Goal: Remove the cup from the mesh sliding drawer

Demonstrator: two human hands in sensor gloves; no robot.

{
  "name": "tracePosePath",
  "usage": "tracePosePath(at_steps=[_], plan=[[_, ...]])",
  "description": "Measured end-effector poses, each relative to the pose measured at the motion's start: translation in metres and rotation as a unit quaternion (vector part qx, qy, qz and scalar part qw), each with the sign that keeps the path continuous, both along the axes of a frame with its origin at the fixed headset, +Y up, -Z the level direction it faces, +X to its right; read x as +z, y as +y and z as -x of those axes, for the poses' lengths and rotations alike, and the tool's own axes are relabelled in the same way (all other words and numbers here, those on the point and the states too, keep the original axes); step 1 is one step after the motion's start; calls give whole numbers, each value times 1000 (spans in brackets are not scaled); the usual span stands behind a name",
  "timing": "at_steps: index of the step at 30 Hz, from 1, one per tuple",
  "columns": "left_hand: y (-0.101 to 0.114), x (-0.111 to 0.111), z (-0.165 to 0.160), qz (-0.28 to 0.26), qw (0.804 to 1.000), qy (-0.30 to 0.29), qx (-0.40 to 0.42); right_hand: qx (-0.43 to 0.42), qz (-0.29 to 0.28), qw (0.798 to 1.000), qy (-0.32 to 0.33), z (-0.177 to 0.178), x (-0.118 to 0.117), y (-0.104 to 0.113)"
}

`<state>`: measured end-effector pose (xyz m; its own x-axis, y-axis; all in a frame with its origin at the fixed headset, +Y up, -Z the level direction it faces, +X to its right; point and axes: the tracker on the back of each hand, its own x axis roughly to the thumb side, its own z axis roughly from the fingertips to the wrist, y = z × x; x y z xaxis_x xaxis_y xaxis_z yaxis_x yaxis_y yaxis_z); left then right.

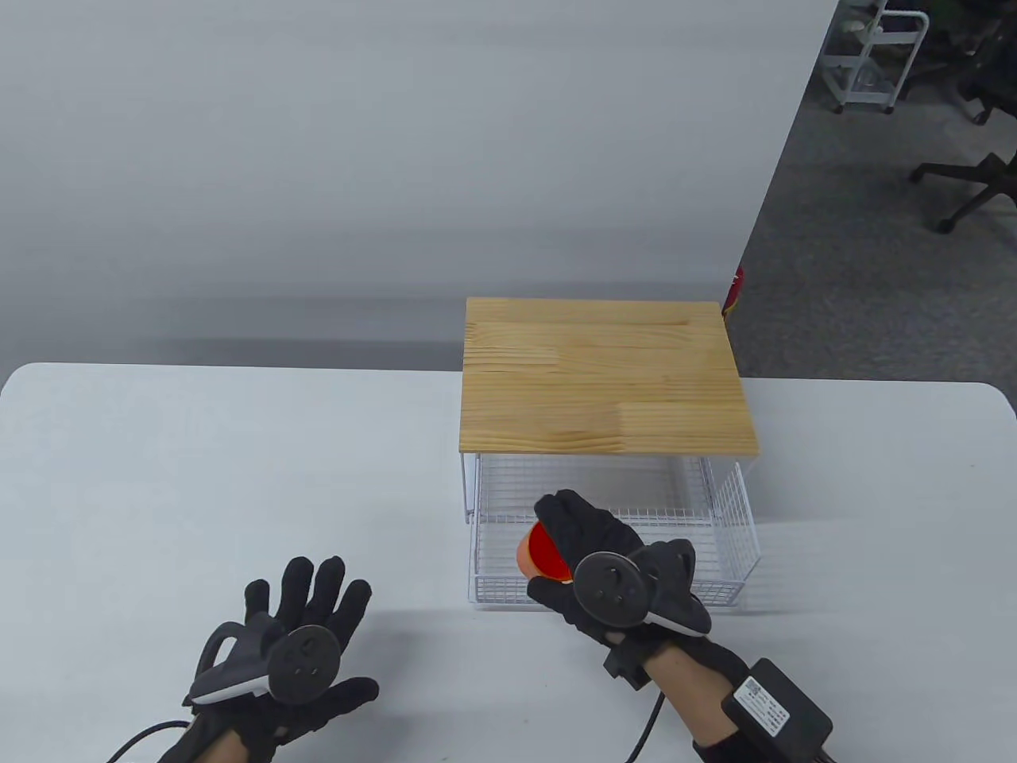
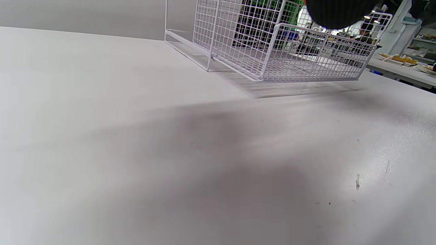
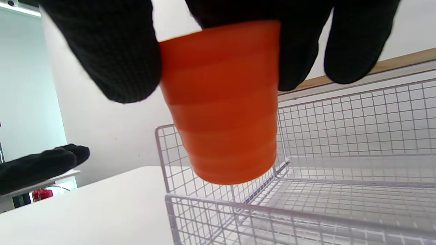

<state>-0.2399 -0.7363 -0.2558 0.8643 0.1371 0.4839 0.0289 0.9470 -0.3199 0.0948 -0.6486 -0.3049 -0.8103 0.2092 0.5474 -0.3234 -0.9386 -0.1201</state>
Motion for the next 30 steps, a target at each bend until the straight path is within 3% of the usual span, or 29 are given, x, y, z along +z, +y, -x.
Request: tracePosePath(at_steps=[8,20,30], plan=[[-3,-1,-1,9,1000,0,0,-38,-30,999,20,-2,22,3],[-5,-2,0,13,1000,4,2,-32,-48,994,98,15,48,-1],[-2,2,-2,2,1000,0,0,33,17,990,135,43,47,-37]])
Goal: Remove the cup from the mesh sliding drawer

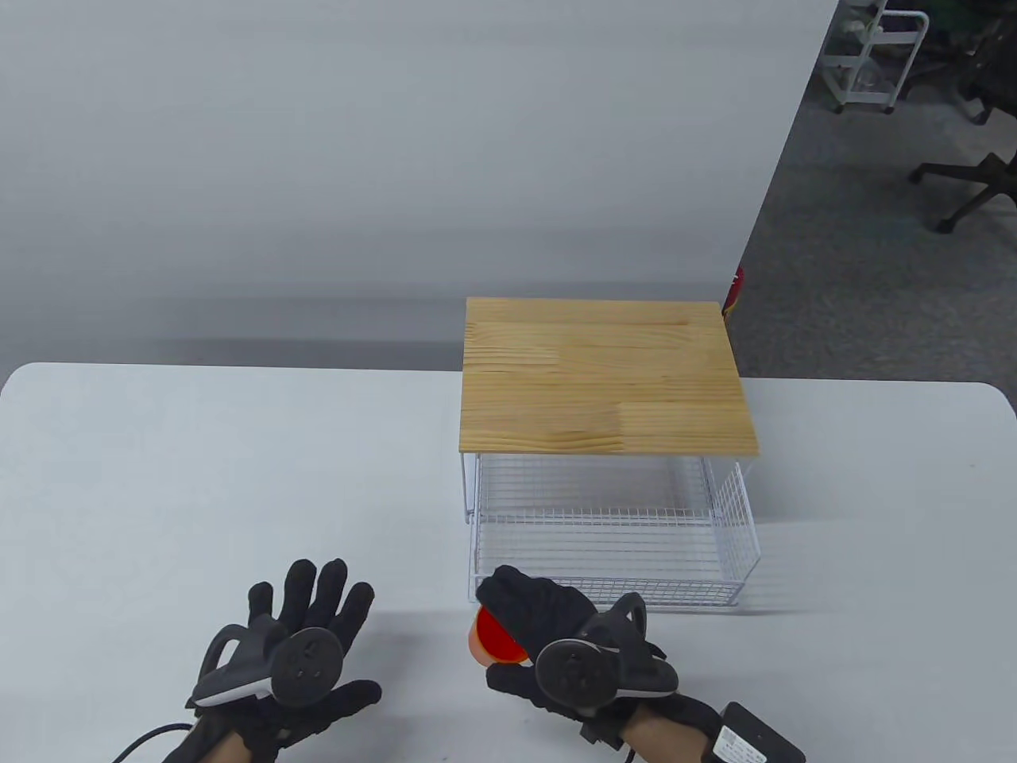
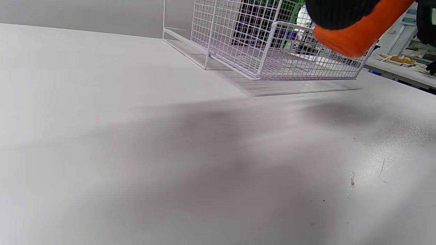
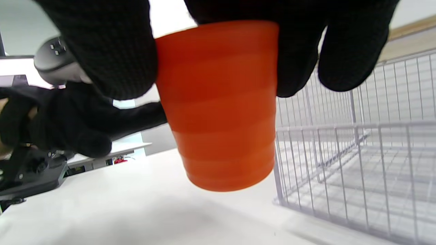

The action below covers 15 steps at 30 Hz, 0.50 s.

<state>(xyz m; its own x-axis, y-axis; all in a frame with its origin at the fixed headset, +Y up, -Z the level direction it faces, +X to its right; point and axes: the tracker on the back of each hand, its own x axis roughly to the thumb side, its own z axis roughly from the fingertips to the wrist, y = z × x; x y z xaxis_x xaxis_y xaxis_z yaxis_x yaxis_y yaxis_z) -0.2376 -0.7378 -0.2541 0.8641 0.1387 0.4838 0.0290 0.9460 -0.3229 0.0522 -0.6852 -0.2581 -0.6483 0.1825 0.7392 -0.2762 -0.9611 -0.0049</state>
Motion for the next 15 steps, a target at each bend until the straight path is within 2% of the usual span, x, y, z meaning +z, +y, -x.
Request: tracePosePath(at_steps=[5,15], plan=[[3,1,3,0,1000,2,14,35,36,999,7,11,-7,-29],[4,2,2,-1,1000,3,17,80,61,995,16,23,-6,-55]])
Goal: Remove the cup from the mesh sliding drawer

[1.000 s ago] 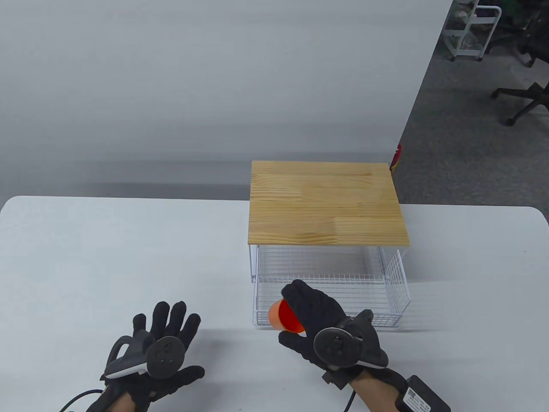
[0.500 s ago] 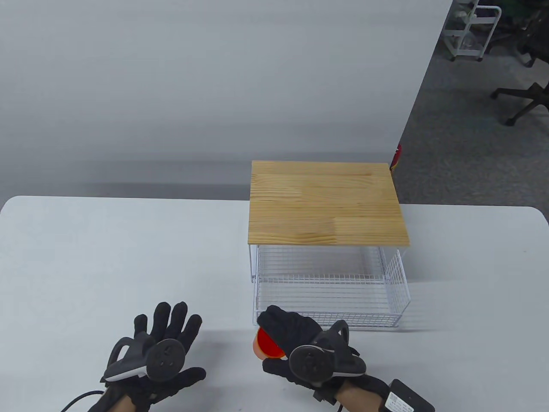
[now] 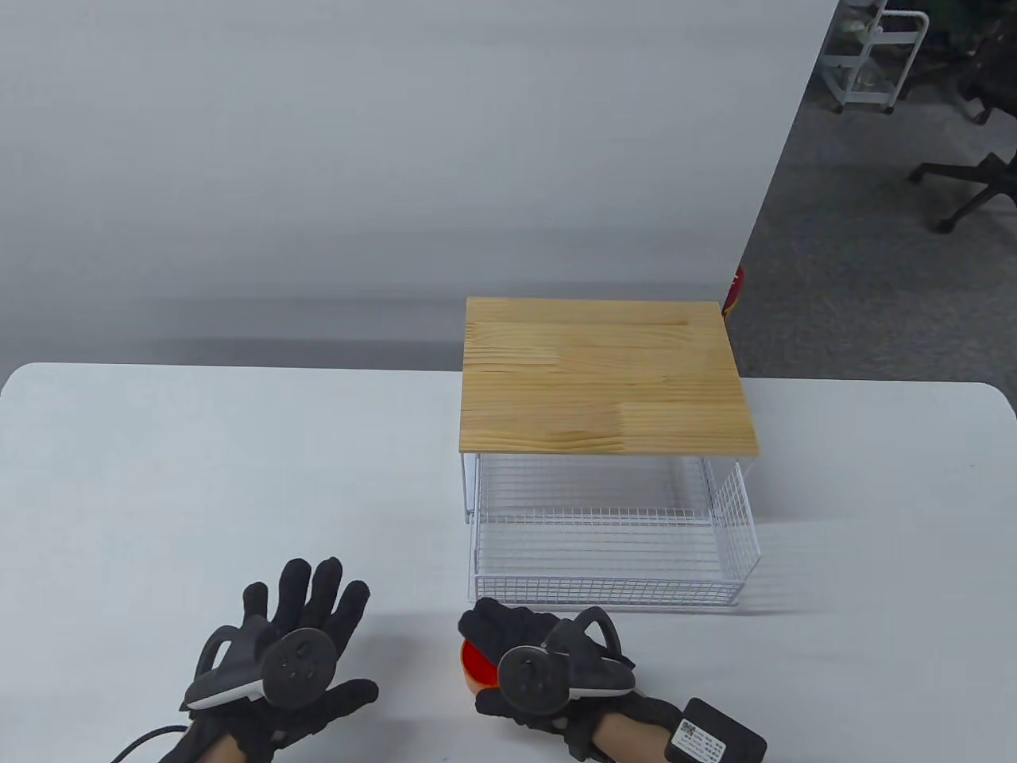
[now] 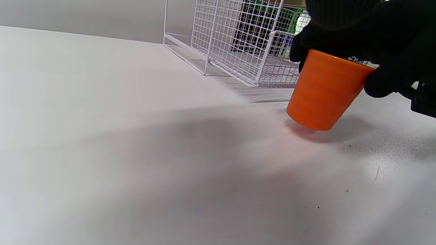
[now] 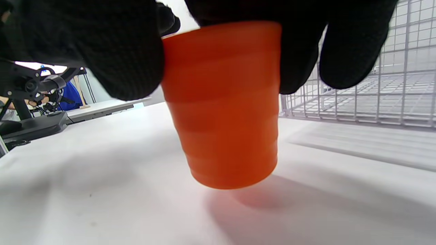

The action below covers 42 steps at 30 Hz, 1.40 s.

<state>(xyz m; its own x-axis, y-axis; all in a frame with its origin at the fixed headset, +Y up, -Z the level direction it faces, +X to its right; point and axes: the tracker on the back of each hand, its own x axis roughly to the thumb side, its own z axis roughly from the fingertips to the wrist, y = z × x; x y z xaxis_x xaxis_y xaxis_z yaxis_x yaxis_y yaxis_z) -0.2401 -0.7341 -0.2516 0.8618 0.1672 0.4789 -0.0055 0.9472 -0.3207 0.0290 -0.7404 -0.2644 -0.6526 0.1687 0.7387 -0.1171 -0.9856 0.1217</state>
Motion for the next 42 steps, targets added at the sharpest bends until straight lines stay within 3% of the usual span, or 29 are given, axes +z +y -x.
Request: tracePosePath(at_steps=[13,25,36,42], plan=[[2,2,-1,-5,1000,1,-5,14,9,1000,2,6,-1,-12],[2,2,-1,-2,1000,1,-6,7,33,999,-6,3,-2,-9],[3,2,-1,-4,1000,1,-7,-74,-32,997,-19,-14,3,39],[2,2,-1,-2,1000,2,-8,-111,-63,990,-57,-35,-3,65]])
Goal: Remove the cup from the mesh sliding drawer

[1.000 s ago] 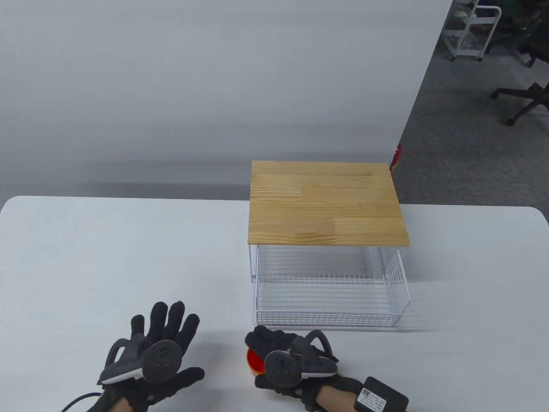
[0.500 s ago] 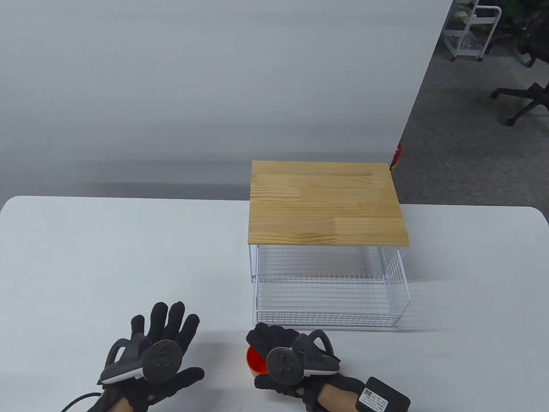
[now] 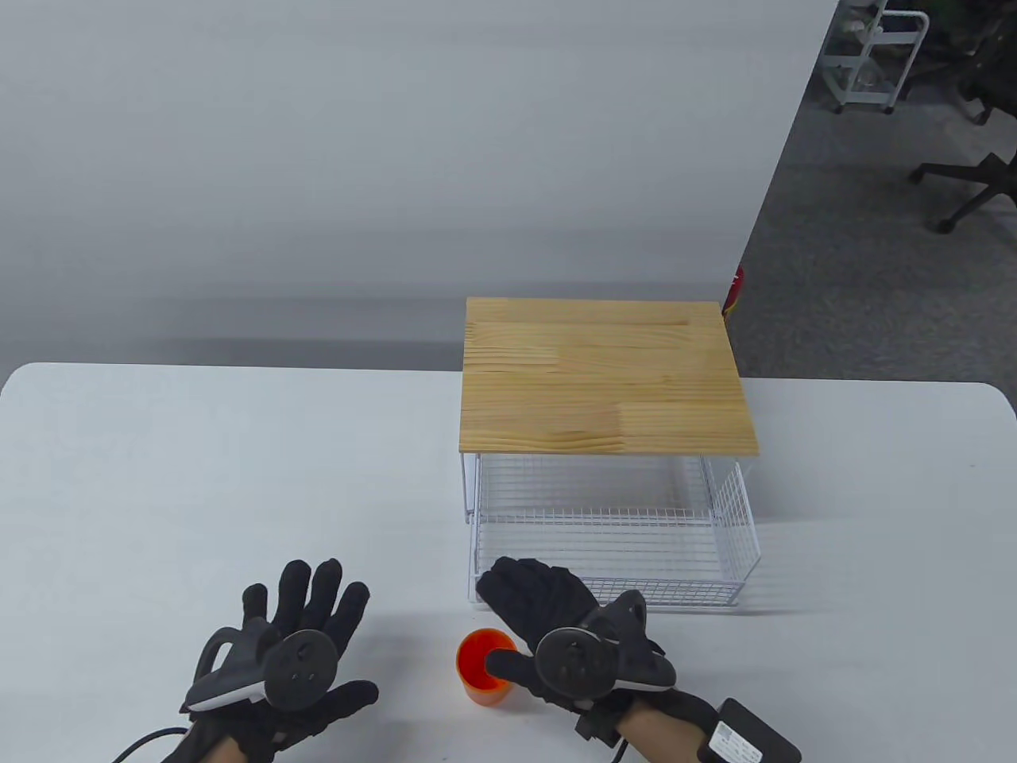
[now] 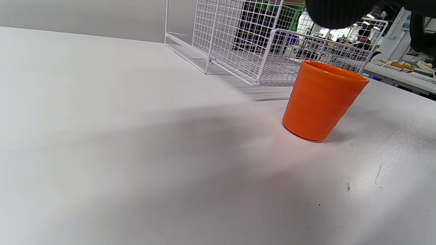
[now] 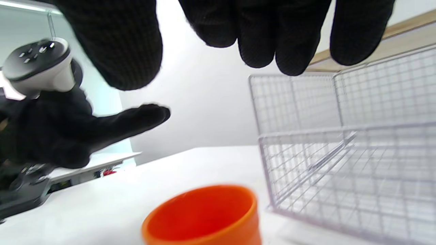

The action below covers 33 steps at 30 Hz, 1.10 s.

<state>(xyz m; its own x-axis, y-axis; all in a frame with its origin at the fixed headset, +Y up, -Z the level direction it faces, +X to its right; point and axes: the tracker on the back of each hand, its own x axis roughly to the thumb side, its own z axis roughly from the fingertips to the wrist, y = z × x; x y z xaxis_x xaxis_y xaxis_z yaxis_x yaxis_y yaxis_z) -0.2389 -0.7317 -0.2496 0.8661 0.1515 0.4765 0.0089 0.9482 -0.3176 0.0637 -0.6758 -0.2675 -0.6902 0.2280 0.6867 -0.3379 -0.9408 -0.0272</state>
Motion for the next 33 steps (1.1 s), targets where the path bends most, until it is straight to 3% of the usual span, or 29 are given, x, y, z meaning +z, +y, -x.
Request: tracePosePath(at_steps=[12,33], plan=[[1,0,0,0,1000,1,-1,-17,-12,995,-96,-44,-29,10],[1,0,0,4,1000,2,-5,115,118,968,-188,-75,-74,-45]])
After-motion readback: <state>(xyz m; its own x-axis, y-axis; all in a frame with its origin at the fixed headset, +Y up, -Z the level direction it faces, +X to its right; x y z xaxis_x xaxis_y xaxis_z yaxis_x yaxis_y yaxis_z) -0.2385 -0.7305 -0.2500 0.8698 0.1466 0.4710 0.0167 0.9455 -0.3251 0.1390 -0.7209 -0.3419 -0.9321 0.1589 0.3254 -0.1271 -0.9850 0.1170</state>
